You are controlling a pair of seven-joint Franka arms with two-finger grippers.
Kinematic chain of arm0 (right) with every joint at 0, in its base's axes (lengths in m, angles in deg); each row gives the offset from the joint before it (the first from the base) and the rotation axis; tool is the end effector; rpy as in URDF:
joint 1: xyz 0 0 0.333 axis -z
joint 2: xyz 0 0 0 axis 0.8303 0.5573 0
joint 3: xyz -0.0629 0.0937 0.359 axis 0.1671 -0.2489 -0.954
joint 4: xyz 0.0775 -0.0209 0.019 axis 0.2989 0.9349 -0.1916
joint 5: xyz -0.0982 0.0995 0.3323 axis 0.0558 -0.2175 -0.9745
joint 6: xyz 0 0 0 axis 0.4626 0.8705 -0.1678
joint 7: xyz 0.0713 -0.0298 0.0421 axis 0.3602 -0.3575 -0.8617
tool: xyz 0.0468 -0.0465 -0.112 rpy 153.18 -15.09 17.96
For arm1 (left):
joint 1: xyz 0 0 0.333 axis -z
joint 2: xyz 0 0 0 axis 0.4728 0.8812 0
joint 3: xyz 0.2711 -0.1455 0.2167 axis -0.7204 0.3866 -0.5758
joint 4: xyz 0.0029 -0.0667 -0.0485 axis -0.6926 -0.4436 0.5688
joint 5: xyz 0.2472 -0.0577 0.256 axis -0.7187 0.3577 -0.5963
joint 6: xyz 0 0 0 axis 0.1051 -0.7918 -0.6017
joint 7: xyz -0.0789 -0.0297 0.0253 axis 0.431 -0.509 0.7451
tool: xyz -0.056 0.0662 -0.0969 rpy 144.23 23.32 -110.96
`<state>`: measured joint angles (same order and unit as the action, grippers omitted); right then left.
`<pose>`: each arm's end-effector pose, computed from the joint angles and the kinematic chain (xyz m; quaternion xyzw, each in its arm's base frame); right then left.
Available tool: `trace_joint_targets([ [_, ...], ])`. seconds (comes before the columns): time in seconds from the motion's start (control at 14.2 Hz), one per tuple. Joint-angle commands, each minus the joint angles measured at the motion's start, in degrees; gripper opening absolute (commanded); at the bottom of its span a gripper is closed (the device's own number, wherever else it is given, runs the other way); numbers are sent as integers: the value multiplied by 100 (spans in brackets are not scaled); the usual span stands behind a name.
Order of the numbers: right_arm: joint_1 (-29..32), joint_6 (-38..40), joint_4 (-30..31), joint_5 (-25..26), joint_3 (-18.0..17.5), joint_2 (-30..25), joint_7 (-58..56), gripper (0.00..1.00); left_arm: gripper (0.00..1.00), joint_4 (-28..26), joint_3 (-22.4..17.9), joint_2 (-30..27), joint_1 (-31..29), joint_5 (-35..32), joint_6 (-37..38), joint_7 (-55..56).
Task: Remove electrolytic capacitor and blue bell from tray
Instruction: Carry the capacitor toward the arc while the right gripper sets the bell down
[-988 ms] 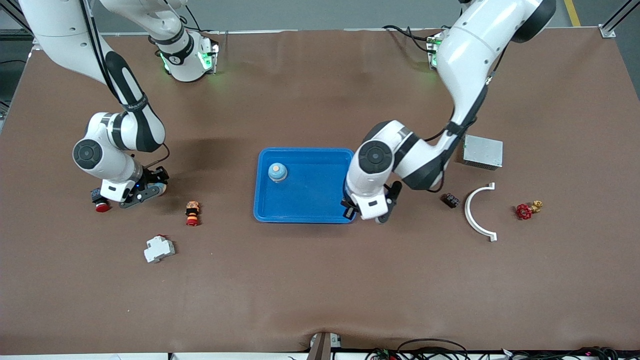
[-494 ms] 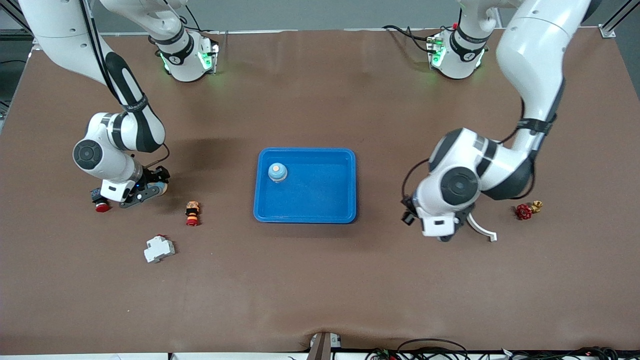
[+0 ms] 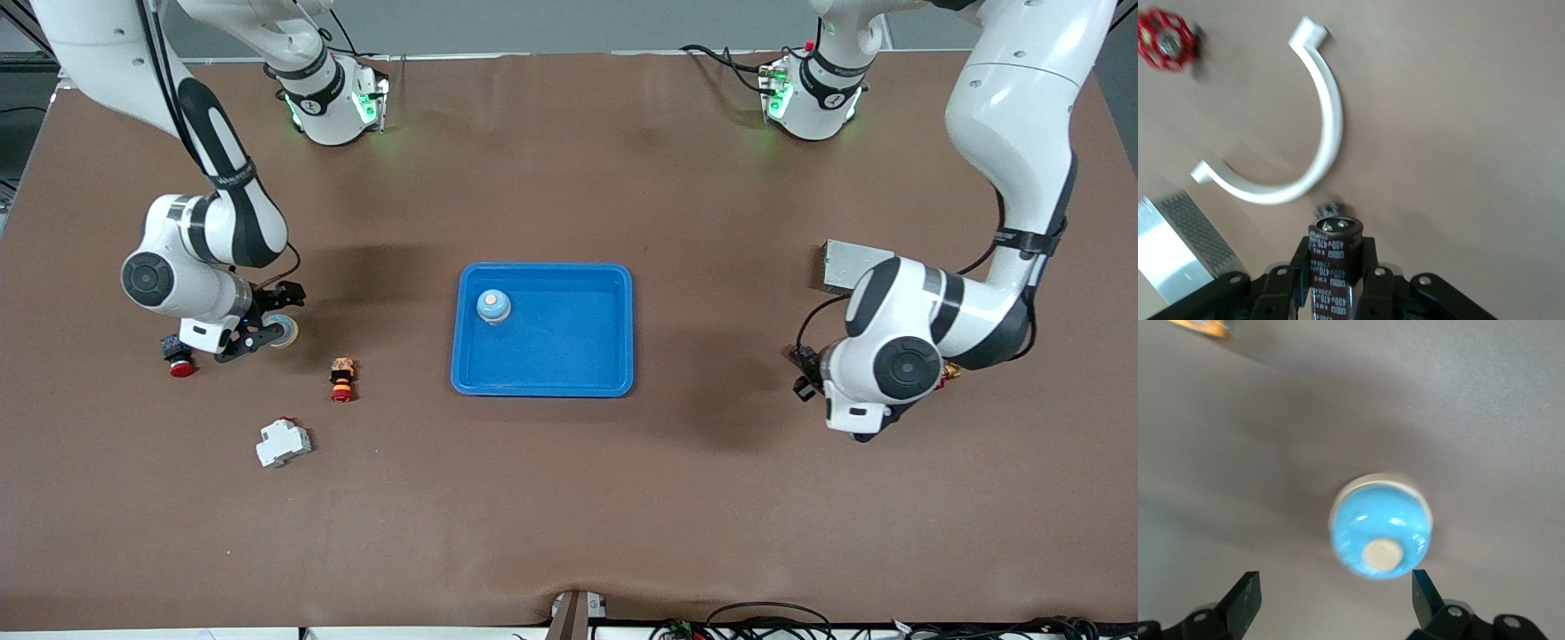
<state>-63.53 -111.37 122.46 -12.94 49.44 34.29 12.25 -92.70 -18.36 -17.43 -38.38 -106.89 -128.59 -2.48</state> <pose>0.5055 -0.0178 0.2786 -0.9722 -0.1998 0.1202 0.0228 0.6583 -0.0967 0.3073 -0.9385 -0.3163 0.0944 0.1014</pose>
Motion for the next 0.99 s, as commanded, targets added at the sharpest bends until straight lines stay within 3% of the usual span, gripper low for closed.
trace_joint_targets([
  [0.0,-366,664,133,-251,-40,-777,1204,100,0,-170,74,-147,-493,-291,15,-393],
  [0.28,-1359,781,133,-382,-40,-1060,3140,100,0,-433,92,-94,-1198,-407,-239,-1491],
  [0.49,-2044,185,115,-1329,-40,-938,3906,100,0,-513,65,37,-1243,-407,-381,-1388],
  [0.64,-2362,-317,28,-1761,-40,-666,4023,100,0,-618,39,125,-1216,-537,-398,-1404],
  [0.92,-2871,-371,-726,-2421,-14,36,4381,100,0,-645,48,239,-1216,-934,-713,-1352],
])
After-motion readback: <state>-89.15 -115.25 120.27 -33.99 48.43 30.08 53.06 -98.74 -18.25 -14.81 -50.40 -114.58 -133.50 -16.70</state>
